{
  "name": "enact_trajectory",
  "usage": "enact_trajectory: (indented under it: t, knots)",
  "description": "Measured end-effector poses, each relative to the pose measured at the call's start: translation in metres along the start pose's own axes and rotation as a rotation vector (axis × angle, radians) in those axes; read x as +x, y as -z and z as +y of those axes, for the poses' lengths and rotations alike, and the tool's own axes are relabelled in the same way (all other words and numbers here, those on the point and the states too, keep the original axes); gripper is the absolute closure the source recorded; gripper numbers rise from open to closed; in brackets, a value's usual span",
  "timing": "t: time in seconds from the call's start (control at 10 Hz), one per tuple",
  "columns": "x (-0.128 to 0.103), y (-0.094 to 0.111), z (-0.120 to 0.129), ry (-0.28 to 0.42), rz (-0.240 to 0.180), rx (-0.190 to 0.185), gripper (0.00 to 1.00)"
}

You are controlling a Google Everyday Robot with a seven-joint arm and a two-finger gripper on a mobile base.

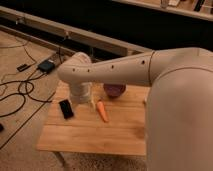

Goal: Drag the pepper across the table

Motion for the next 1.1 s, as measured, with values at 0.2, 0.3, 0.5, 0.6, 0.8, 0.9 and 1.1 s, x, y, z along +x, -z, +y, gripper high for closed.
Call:
enact_trajectory:
  t: [0.2, 0.3, 0.5, 0.6, 0.8, 0.9, 1.1]
  knots:
    - [0.006, -0.006, -0.015, -0.010, 0.020, 0.037, 0.35]
    - [0.009, -0.011, -0.026, -0.011, 0.034, 0.056, 0.35]
    - [0.016, -0.022, -0.043, 0.001, 0.062, 0.075, 0.35]
    - [0.019, -0.031, -0.051, 0.013, 0.081, 0.070, 0.35]
    - [0.023, -0.049, -0.055, 0.033, 0.105, 0.018, 0.35]
    - [0.024, -0.062, -0.060, 0.045, 0.118, -0.017, 0.35]
    - [0.023, -0.079, -0.068, 0.067, 0.132, -0.043, 0.35]
